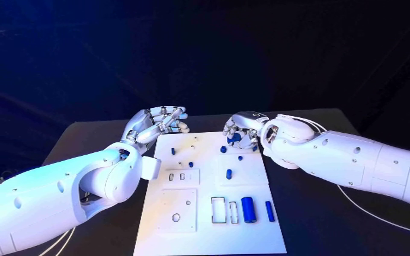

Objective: Assemble the parts on the task board

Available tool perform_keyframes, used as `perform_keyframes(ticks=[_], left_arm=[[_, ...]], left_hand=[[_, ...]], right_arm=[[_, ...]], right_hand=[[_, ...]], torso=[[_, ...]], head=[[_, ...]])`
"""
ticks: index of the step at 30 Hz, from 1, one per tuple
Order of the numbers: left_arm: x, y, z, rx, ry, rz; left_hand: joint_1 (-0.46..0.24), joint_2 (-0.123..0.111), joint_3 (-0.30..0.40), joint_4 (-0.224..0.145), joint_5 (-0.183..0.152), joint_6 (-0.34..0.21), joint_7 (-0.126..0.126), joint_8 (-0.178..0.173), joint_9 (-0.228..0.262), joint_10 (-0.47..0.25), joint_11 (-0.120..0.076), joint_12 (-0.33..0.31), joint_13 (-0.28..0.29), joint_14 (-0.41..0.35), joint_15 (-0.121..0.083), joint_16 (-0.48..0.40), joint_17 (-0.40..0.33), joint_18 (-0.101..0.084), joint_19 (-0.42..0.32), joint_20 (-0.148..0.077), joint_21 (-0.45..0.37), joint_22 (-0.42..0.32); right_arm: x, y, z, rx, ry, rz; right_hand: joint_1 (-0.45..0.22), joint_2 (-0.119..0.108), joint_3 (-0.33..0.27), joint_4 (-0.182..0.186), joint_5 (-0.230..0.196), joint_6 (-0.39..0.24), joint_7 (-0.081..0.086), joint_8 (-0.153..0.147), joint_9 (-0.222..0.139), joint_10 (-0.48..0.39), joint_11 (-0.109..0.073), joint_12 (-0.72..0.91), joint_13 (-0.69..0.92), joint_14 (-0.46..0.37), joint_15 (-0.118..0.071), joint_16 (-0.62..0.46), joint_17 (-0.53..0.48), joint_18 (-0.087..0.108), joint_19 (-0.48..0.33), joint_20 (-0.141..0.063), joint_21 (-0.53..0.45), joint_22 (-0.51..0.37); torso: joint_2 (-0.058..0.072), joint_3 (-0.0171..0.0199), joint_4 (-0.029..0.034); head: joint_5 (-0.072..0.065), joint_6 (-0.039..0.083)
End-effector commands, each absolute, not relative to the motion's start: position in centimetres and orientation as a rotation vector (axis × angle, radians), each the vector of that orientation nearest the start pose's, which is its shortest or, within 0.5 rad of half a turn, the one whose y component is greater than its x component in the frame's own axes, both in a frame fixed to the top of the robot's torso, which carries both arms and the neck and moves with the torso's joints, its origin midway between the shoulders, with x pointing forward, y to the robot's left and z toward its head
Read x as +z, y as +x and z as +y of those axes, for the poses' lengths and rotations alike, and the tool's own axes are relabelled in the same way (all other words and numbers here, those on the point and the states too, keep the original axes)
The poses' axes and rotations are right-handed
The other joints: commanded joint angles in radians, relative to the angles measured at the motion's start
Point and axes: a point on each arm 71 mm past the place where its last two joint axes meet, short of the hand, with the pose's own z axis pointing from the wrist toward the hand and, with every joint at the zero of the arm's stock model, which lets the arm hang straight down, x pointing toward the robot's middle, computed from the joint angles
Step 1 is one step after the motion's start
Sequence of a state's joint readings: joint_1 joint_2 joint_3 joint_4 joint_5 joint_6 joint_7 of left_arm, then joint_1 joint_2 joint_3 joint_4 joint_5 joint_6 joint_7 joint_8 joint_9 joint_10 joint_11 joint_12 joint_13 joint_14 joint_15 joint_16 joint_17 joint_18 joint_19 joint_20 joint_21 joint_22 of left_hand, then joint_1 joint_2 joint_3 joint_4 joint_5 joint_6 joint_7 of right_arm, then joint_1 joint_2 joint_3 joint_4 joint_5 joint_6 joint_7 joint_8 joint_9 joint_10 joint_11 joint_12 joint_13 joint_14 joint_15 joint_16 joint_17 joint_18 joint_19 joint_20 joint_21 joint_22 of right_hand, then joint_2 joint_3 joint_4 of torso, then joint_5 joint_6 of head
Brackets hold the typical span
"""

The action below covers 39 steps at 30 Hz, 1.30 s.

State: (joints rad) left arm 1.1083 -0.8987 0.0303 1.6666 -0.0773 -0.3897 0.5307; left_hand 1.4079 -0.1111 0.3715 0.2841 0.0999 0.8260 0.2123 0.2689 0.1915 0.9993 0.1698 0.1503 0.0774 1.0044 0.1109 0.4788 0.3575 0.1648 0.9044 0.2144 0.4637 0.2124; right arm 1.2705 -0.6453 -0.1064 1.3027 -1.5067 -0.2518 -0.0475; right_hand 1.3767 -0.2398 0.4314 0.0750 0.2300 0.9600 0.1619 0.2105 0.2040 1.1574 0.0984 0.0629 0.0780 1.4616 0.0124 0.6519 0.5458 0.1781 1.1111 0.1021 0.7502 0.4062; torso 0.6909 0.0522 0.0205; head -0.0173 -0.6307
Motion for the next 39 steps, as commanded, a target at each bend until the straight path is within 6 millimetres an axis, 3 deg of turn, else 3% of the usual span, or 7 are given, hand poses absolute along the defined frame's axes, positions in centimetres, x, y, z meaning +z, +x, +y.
perform_keyframes(ticks=[1, 10, 17, 19, 28, 34, 39], left_arm=[[-17.0, 45.5, 19.6, -1.668, -1.003, 1.292], [-17.0, 45.6, 19.8, -1.666, -1.009, 1.29], [-17.1, 45.6, 19.9, -1.663, -1.011, 1.288], [-17.1, 45.7, 19.9, -1.663, -1.011, 1.288], [-16.9, 45.6, 19.8, -1.669, -1.01, 1.288], [-16.9, 45.6, 19.8, -1.669, -1.01, 1.289], [-16.9, 45.6, 19.9, -1.668, -1.01, 1.29]], left_hand=[[0.002, -0.009, 0.005, 0.001, -0.005, 0.008, 0.016, 0.006, 0.001, 0.006, 0.001, -0.004, -0.001, -0.008, 0.003, 0.005, 0.002, 0.016, 0.001, 0.002, 0.007, 0.002], [0.002, -0.009, 0.006, 0.001, -0.005, 0.008, 0.017, 0.007, 0.001, 0.007, 0.001, -0.004, -0.001, -0.009, 0.003, 0.005, 0.002, 0.016, 0.0, 0.002, 0.007, 0.002], [0.002, -0.009, 0.006, 0.001, -0.005, 0.008, 0.017, 0.007, 0.001, 0.007, 0.001, -0.004, -0.001, -0.009, 0.003, 0.005, 0.002, 0.016, 0.0, 0.002, 0.007, 0.002], [0.002, -0.009, 0.006, 0.001, -0.005, 0.008, 0.017, 0.007, 0.001, 0.007, 0.001, -0.004, -0.001, -0.009, 0.003, 0.005, 0.002, 0.016, 0.0, 0.002, 0.007, 0.002], [0.001, -0.01, 0.006, 0.001, -0.005, 0.008, 0.017, 0.007, 0.001, 0.007, 0.001, -0.004, -0.001, -0.011, 0.003, 0.006, 0.003, 0.016, -0.001, 0.002, 0.007, 0.002], [0.001, -0.01, 0.007, 0.001, -0.005, 0.008, 0.017, 0.007, 0.001, 0.007, 0.001, -0.005, -0.001, -0.012, 0.003, 0.006, 0.004, 0.016, -0.002, 0.002, 0.008, 0.002], [0.001, -0.01, 0.007, 0.001, -0.005, 0.008, 0.017, 0.007, 0.001, 0.007, 0.001, -0.005, -0.001, -0.012, 0.003, 0.006, 0.004, 0.016, -0.002, 0.002, 0.008, 0.002]], right_arm=[[-18.9, 52.5, -15.3, 0.533, -0.398, 1.7], [-18.9, 52.3, -14.8, 0.53, -0.417, 1.704], [-19.0, 52.0, -14.6, 0.535, -0.428, 1.715], [-19.0, 52.0, -14.5, 0.536, -0.431, 1.719], [-19.2, 52.2, -14.2, 0.524, -0.436, 1.736], [-19.3, 52.3, -14.2, 0.518, -0.436, 1.739], [-19.3, 52.3, -14.2, 0.514, -0.435, 1.741]], right_hand=[[-0.001, -0.012, -0.004, 0.011, -0.007, 0.006, 0.001, -0.005, 0.004, -0.016, 0.002, 0.0, 0.002, -0.004, 0.0, 0.059, 0.038, 0.0, 0.014, 0.0, 0.038, 0.042], [0.005, -0.014, -0.014, 0.029, -0.008, 0.006, 0.0, -0.011, 0.014, -0.018, 0.002, 0.001, 0.009, 0.004, 0.003, 0.284, 0.22, -0.031, 0.093, 0.003, 0.225, 0.29], [0.004, -0.015, -0.016, 0.033, -0.009, 0.008, 0.0, -0.011, 0.016, -0.017, 0.002, 0.001, 0.011, 0.008, 0.004, 0.33, 0.261, -0.037, 0.107, 0.003, 0.258, 0.335], [0.007, -0.013, -0.015, 0.037, -0.009, 0.011, 0.0, -0.01, 0.019, -0.012, 0.001, 0.002, 0.013, 0.013, 0.003, 0.377, 0.304, -0.044, 0.125, 0.003, 0.296, 0.385], [0.009, -0.013, -0.005, 0.045, -0.007, 0.017, 0.0, -0.007, 0.026, -0.003, 0.0, 0.001, 0.016, 0.02, 0.002, 0.458, 0.379, -0.057, 0.156, 0.003, 0.362, 0.476], [0.012, -0.008, 0.015, 0.055, -0.004, 0.03, -0.001, 0.0, 0.034, 0.013, -0.002, 0.004, 0.021, 0.023, 0.0, 0.518, 0.432, -0.066, 0.179, 0.004, 0.414, 0.547], [0.009, 0.002, 0.038, 0.066, -0.001, 0.054, -0.007, 0.014, 0.047, 0.037, -0.008, 0.006, 0.029, 0.024, -0.004, 0.556, 0.465, -0.071, 0.19, 0.003, 0.444, 0.589]], torso=[[0.011, 0.0012, 0.0079], [0.022, 0.0045, 0.0154], [0.027, 0.0096, 0.0155], [0.028, 0.0101, 0.0153], [0.037, 0.0173, 0.0201], [0.042, 0.0202, 0.0246], [0.046, 0.0227, 0.0234]], head=[[-0.003, -0.002], [-0.006, -0.003], [-0.007, -0.003], [-0.008, -0.004], [-0.009, -0.009], [-0.011, -0.012], [-0.012, -0.01]])
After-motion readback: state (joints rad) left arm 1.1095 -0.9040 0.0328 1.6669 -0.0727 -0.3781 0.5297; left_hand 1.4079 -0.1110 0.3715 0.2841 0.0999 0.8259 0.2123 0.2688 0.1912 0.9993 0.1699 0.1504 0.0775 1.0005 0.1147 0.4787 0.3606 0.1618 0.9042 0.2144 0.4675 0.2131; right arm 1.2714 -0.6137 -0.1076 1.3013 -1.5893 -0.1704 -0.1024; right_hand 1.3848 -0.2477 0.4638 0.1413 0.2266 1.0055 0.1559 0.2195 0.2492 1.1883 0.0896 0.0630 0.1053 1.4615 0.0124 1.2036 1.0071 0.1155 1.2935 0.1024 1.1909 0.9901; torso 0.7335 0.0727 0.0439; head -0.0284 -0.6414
